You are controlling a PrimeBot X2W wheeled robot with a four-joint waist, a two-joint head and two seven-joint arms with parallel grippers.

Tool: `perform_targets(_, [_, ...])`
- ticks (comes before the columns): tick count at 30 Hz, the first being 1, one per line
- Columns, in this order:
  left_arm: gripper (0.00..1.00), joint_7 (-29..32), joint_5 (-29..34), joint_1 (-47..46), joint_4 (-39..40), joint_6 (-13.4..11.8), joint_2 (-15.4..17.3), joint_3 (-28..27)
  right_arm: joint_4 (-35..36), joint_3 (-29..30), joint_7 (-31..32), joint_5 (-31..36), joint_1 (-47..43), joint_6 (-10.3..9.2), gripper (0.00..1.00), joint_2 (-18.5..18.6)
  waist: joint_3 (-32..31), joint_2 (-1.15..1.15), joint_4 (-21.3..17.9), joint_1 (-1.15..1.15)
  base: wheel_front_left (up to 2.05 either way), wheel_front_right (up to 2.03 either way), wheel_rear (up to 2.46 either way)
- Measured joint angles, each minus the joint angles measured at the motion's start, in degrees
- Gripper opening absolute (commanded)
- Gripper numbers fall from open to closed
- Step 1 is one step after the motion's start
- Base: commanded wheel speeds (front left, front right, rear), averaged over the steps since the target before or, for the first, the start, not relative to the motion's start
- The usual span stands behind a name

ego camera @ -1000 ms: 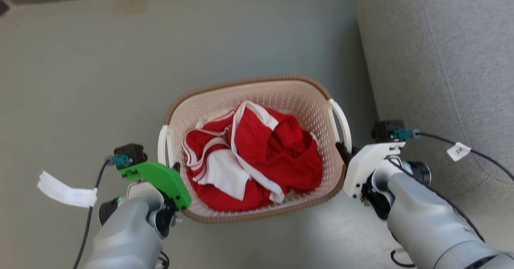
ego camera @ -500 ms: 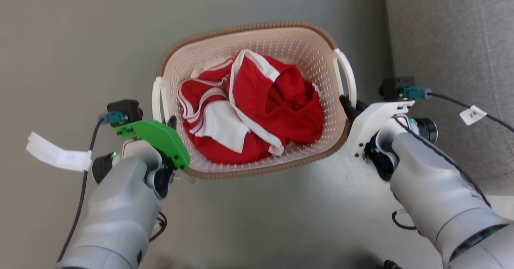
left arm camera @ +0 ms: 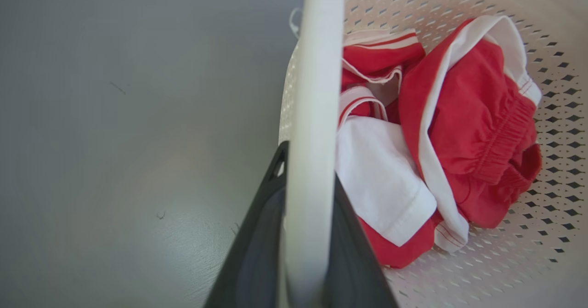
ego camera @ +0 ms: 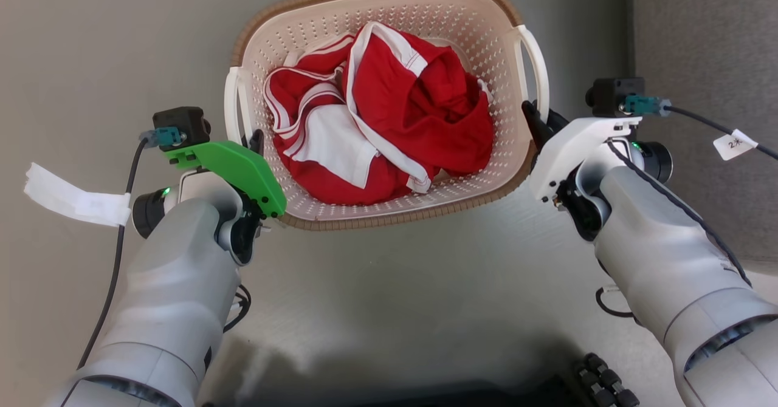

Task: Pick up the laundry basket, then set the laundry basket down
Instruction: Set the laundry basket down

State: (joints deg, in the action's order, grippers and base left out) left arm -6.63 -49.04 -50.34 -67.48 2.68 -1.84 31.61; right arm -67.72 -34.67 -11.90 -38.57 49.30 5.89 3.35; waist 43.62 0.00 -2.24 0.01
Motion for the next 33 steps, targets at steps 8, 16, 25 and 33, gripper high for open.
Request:
perform_targets(8, [0.0, -0.6, 0.0, -0.9, 0.0, 0.1, 0.0, 0.3, -0.5, 0.3, -0.7, 0.0, 1.2, 0.0, 0.0, 0.0, 3.3, 0.0, 0.5, 0.0, 0.0, 0.0, 0.0])
perform_targets(16, [0.0, -1.2, -0.1, -1.8, 0.0, 0.2, 0.0, 0.5, -0.8, 0.3, -0.8, 0.2, 2.5, 0.0, 0.0, 0.0, 5.1, 0.0, 0.8, -0.01, 0.0, 0.0, 0.0])
perform_targets(25, [0.0, -3.1, -0.2, -3.1, 0.0, 0.2, 0.2, 1.5, -1.0, 0.3, -1.8, 0.7, 3.5, 0.01, 0.0, 0.2, 7.5, 0.0, 0.9, -0.01, 0.0, 0.0, 0.0])
perform_targets(33, [0.0, -3.6, -0.7, -3.9, 0.0, 0.2, 0.3, 2.0, -1.4, 0.3, -2.2, 0.7, 4.1, 0.01, 0.0, 0.2, 8.5, 0.0, 0.9, -0.01, 0.0, 0.0, 0.0])
